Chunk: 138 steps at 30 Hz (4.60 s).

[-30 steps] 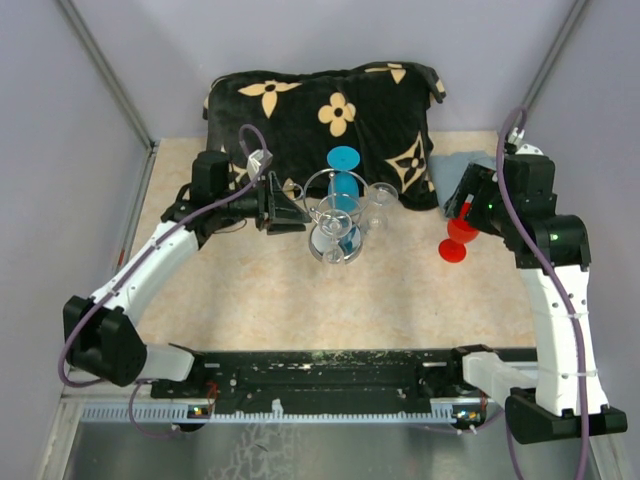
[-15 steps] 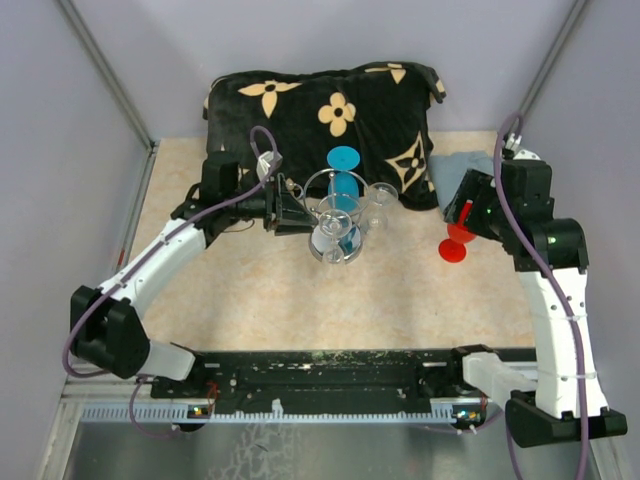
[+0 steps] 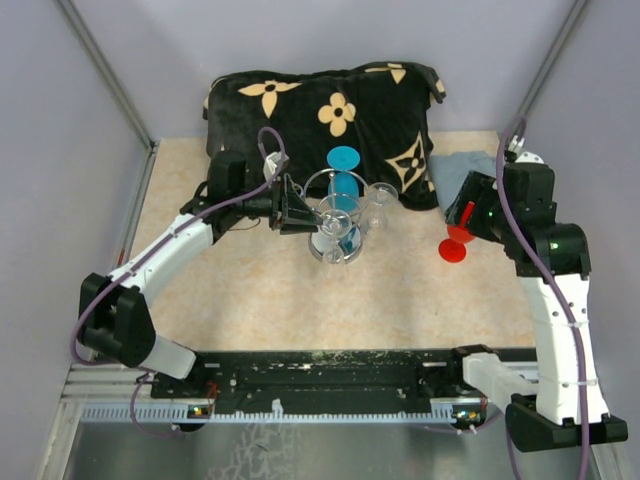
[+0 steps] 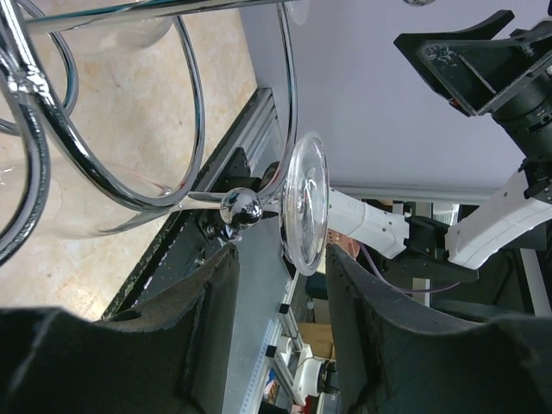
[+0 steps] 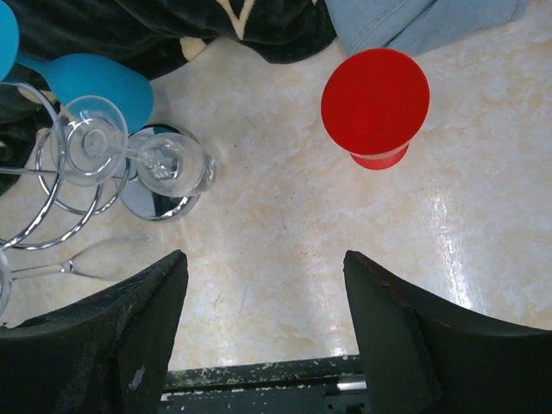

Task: Take the wine glass off the wine glass rack

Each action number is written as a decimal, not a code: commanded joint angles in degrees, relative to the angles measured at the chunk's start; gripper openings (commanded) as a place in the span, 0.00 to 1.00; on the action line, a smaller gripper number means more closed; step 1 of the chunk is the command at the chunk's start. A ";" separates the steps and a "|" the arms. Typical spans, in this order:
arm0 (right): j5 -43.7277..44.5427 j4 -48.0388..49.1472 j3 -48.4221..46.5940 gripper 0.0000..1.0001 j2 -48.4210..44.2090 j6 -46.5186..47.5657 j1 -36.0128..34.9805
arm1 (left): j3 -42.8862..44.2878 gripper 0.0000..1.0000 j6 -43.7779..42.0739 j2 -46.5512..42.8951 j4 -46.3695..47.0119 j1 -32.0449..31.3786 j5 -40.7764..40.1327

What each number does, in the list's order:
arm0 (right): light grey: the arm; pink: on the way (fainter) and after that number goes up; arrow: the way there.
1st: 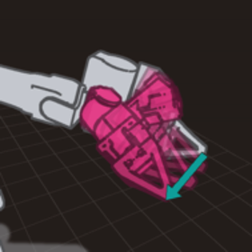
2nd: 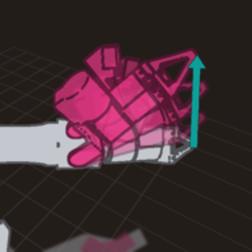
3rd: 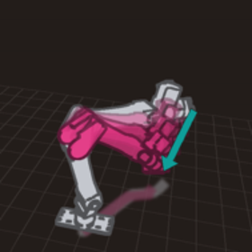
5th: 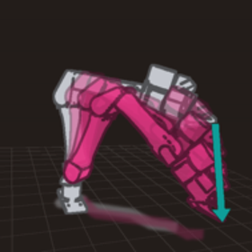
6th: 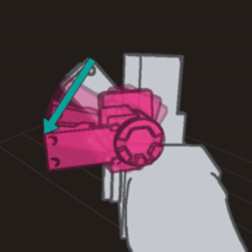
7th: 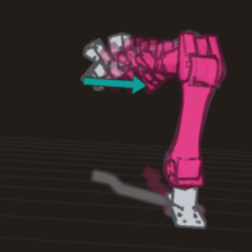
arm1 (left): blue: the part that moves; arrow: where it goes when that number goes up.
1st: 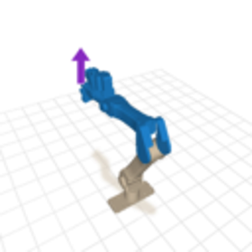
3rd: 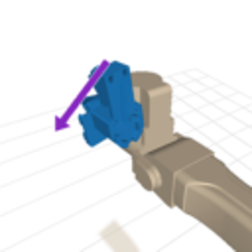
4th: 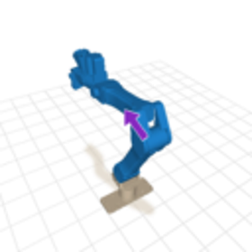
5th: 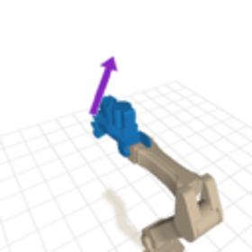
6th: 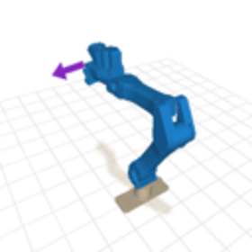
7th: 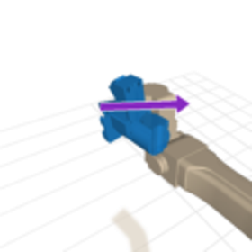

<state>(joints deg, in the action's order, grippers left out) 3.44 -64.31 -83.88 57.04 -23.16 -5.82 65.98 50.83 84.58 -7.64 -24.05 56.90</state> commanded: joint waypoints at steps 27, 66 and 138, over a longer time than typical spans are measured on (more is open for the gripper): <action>0.69 2.61 2.13 0.73 -2.18 0.17 0.02 | 3.02 0.25 -0.64 0.52 1.27 -0.87 0.40; -0.04 2.27 4.45 0.73 -4.37 0.31 0.02 | 1.97 0.00 -2.76 -4.04 -5.35 -0.73 0.74; -34.16 23.59 14.46 0.68 -5.98 -21.60 -13.79 | -0.67 0.00 -5.41 -8.79 -7.82 -1.77 5.66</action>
<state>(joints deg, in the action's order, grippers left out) -31.53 -47.37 -70.41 51.77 -41.36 -17.43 65.52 46.46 77.54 -15.92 -25.41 61.10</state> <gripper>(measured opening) 0.679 0.011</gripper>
